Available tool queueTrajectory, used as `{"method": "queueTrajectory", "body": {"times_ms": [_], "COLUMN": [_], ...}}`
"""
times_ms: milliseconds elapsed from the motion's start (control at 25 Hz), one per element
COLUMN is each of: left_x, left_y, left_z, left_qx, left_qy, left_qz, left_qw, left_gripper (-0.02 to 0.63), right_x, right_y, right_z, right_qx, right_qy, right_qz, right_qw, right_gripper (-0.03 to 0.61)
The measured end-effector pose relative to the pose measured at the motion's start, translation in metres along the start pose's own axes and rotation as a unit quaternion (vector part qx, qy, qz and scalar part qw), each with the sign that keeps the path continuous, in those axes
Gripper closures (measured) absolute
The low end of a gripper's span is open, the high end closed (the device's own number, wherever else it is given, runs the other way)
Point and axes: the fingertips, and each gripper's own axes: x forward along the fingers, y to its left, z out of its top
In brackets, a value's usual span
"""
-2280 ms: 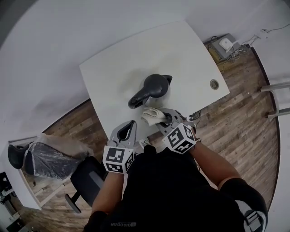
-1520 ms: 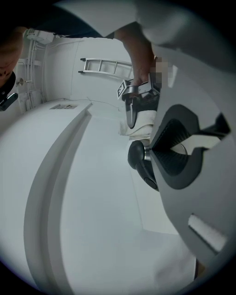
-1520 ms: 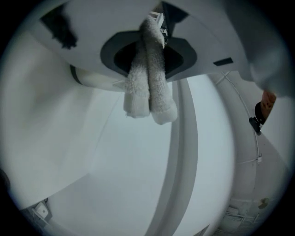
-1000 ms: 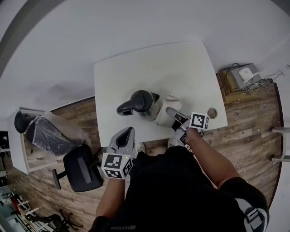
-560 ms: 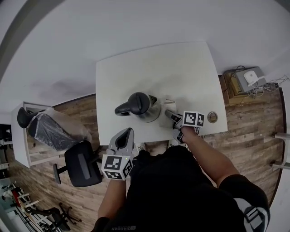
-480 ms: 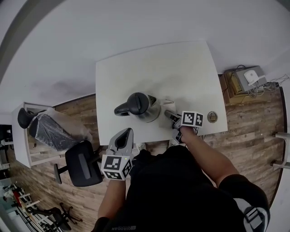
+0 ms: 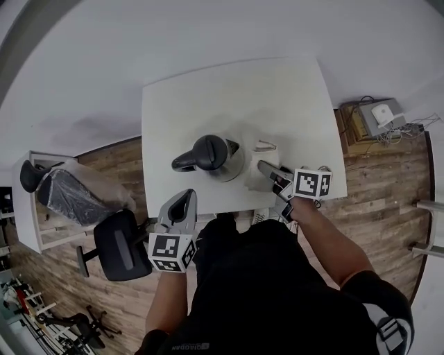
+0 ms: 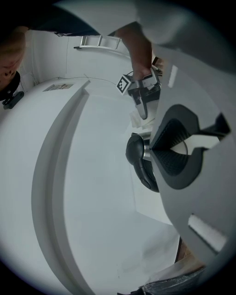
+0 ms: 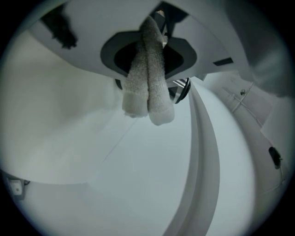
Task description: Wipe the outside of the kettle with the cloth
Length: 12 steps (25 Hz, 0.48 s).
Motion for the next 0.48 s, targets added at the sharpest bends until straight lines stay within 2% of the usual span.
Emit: {"method": "queueTrajectory", "body": {"times_ms": [120, 240, 480], "left_x": [0.002, 0.005, -0.002], "left_y": [0.01, 0.022, 0.044], "left_z": [-0.007, -0.006, -0.006], "left_qx": [-0.004, -0.006, 0.012], "left_qy": [0.002, -0.005, -0.019], "left_qz": [-0.006, -0.005, -0.01], "left_qw": [1.0, 1.0, 0.9997], "left_gripper": [0.606, 0.606, 0.606], "right_x": [0.0, 0.003, 0.022], "right_y": [0.033, 0.049, 0.061], "right_z": [0.021, 0.036, 0.053], "right_qx": [-0.07, -0.144, -0.276], "right_qy": [0.003, 0.02, 0.085], "right_qz": [0.007, -0.012, -0.064], "right_qw": [0.998, 0.989, 0.955], "right_gripper": [0.483, 0.483, 0.483]}}
